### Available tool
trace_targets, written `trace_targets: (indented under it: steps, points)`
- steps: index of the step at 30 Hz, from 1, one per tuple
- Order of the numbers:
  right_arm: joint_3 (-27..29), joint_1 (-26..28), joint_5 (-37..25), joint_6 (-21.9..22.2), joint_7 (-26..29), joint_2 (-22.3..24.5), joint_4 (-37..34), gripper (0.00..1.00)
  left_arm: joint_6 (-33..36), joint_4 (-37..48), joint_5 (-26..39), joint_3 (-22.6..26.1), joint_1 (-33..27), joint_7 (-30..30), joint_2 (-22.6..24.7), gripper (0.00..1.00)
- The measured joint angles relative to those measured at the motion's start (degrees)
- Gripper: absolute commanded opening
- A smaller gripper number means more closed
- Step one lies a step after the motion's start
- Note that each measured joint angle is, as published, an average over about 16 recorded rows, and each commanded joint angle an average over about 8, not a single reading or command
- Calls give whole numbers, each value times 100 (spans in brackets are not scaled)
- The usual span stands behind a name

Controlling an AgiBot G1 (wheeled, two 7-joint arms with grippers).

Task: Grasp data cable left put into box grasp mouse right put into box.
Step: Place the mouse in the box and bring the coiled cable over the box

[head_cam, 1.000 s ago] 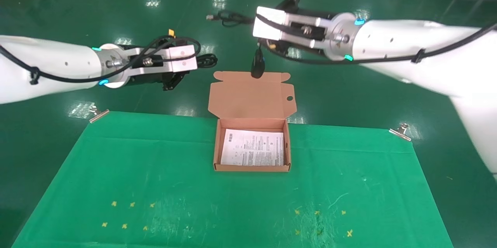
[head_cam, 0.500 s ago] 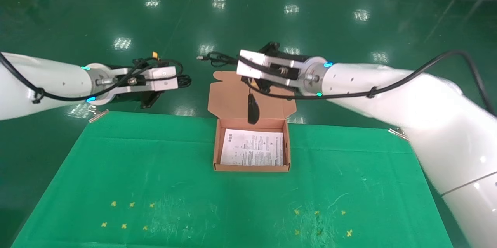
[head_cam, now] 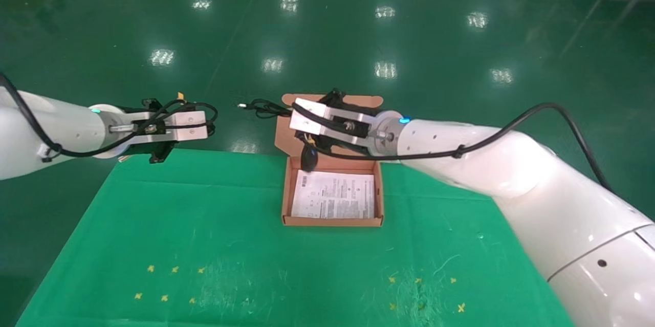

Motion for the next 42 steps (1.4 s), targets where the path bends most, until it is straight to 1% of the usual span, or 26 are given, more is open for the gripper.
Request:
trace_targets:
  steps: [8,17,18,19,25,26,27,35,42]
  points:
    - [-467,-105,570,271,41,3,-339,0,70,-119,76,5,34,-103,-23,0]
    - [-869,-182,956,466,96,6,-860,0,83,-151,90,5,44,-125,-29,0]
    - [-908,-187,989,477,98,4,-907,4,84,-152,91,5,44,-126,-29,0]
    - [-947,-191,1021,485,100,2,-947,14,85,-153,92,5,45,-126,-29,0]
    - [-1125,-200,1170,514,105,-14,-1069,89,89,-158,96,6,47,-128,-31,0]
    - [-1148,-201,1189,510,104,-14,-1074,98,89,-158,96,6,48,-128,-31,0]
    - [-1168,-202,1206,503,104,-11,-1074,100,90,-159,96,5,48,-128,-31,0]
    - [-1247,-222,1272,487,119,87,-964,100,85,-165,71,4,65,-125,-20,0]
    - [-1267,-217,1243,512,178,330,-733,100,2,-124,-85,3,150,-85,79,0]
